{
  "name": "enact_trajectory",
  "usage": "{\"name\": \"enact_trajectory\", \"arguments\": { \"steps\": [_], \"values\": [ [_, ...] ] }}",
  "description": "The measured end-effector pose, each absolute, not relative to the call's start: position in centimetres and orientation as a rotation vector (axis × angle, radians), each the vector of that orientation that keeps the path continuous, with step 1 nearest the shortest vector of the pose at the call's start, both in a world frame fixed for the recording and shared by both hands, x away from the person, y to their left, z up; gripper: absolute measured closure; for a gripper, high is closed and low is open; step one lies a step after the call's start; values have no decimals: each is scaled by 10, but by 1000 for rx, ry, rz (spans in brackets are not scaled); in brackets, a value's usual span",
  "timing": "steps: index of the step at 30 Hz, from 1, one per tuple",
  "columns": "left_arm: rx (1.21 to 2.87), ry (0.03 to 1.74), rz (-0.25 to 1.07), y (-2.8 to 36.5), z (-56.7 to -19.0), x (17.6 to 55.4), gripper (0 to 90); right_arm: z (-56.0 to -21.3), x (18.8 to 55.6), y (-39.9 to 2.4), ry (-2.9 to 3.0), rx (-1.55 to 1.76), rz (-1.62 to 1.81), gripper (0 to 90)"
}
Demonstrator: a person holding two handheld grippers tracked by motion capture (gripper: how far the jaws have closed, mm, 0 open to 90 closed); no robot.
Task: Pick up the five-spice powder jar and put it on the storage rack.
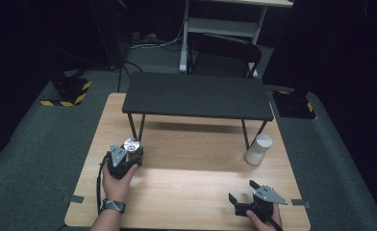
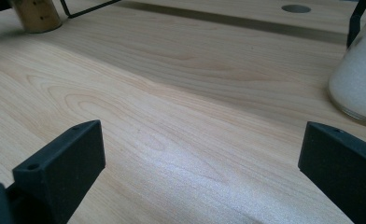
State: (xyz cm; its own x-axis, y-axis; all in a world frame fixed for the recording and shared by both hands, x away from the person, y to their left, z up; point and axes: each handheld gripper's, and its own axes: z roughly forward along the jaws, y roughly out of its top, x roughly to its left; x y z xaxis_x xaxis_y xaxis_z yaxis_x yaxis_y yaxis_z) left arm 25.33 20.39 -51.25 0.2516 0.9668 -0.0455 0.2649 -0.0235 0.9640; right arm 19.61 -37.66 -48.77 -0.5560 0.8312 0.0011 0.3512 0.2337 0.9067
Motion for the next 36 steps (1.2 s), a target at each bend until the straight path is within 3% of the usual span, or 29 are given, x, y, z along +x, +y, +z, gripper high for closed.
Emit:
{"name": "enact_trajectory", "arguments": {
  "steps": [36],
  "values": [
    [1483, 1018, 849, 168, -447, 239, 316, -488, 197, -379, 2019, 1084, 1303, 1]
  ]
}}
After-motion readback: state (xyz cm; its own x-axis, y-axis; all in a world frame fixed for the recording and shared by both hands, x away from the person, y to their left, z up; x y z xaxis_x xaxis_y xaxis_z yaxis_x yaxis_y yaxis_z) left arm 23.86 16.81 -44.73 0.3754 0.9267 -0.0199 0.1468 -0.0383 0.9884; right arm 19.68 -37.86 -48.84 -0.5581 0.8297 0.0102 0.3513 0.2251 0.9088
